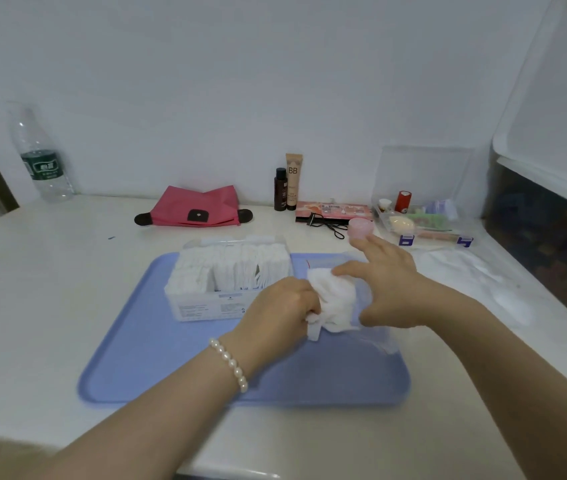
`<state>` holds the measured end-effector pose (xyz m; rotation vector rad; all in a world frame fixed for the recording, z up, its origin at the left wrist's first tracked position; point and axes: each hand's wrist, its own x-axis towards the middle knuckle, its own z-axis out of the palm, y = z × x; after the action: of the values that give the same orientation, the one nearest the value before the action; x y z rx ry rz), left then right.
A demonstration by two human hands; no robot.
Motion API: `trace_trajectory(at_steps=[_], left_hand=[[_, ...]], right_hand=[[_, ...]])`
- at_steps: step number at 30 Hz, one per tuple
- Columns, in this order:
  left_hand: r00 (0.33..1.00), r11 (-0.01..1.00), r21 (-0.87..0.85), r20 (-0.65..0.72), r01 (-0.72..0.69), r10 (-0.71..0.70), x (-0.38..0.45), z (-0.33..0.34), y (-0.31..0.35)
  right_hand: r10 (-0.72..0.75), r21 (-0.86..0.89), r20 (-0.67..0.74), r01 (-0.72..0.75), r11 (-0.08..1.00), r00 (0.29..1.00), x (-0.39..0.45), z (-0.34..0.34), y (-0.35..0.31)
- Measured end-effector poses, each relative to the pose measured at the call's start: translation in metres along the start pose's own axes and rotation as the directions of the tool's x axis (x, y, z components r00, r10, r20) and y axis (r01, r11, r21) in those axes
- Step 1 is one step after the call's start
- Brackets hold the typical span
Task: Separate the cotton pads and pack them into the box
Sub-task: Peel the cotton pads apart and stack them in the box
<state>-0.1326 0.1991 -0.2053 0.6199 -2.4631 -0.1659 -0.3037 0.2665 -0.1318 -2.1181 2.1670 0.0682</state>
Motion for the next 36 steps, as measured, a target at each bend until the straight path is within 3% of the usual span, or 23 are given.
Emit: trace_trajectory(at_steps=[7, 9, 12, 16, 18, 20, 22, 24, 26, 29, 32, 36], left_hand=[[0.995, 0.994, -0.086, -0.066, 0.068, -0.074, -0.008, -0.007, -0.014], [0.98, 0.969, -0.218, -0.133, 0.117, -0.149, -0.011, -0.008, -0.017], [0.931, 0.864, -0.451, -0.166, 0.222, -0.325, -0.019, -0.009, -0.014], [0.886, 0.721, -0.604, -0.05, 0.341, -0.462, -0.028, -0.009, -0.015], [0.877, 0.685, -0.626, -0.003, 0.373, -0.48, -0.03, -0.01, -0.018], [0.877, 0.664, -0.629, 0.064, 0.406, -0.475, -0.031, -0.011, -0.019], [0.901, 0.736, -0.553, 0.065, 0.39, -0.428, -0.033, -0.012, -0.02], [0.946, 0.866, -0.4, 0.003, 0.299, -0.325, -0.035, -0.012, -0.022], [0.976, 0.952, -0.216, 0.032, 0.218, -0.216, -0.039, -0.012, -0.025], [0.986, 0.988, -0.076, 0.113, 0.135, -0.126, -0.042, -0.018, -0.016], [0.996, 0.995, -0.063, 0.057, 0.076, -0.072, -0.042, -0.026, -0.01], [0.981, 0.98, -0.135, -0.109, 0.146, -0.161, -0.039, -0.038, -0.007]], right_hand=[[0.204, -0.127, 0.055, -0.196, 0.972, 0.977, 0.0, 0.002, 0.015], [0.134, -0.122, 0.013, -0.131, 0.984, 0.991, 0.0, 0.003, 0.01], [-0.05, -0.026, -0.173, 0.046, 0.999, 0.984, 0.0, 0.006, 0.002], [-0.239, 0.009, -0.476, 0.276, 0.961, 0.847, 0.007, 0.025, -0.002], [-0.346, -0.082, -0.539, 0.362, 0.929, 0.768, 0.015, 0.036, 0.001], [-0.379, -0.082, -0.556, 0.406, 0.91, 0.739, 0.021, 0.042, 0.003], [-0.32, 0.011, -0.567, 0.396, 0.918, 0.759, 0.023, 0.044, 0.004], [-0.211, 0.15, -0.567, 0.352, 0.924, 0.796, 0.023, 0.041, 0.006], [-0.106, 0.343, -0.515, 0.318, 0.884, 0.85, 0.021, 0.035, 0.009], [0.029, 0.649, -0.438, 0.294, 0.702, 0.899, 0.017, 0.023, 0.009], [0.082, 0.795, -0.372, 0.272, 0.543, 0.924, 0.016, 0.018, 0.007], [0.052, 0.785, -0.305, 0.22, 0.579, 0.951, 0.015, 0.015, 0.002]])
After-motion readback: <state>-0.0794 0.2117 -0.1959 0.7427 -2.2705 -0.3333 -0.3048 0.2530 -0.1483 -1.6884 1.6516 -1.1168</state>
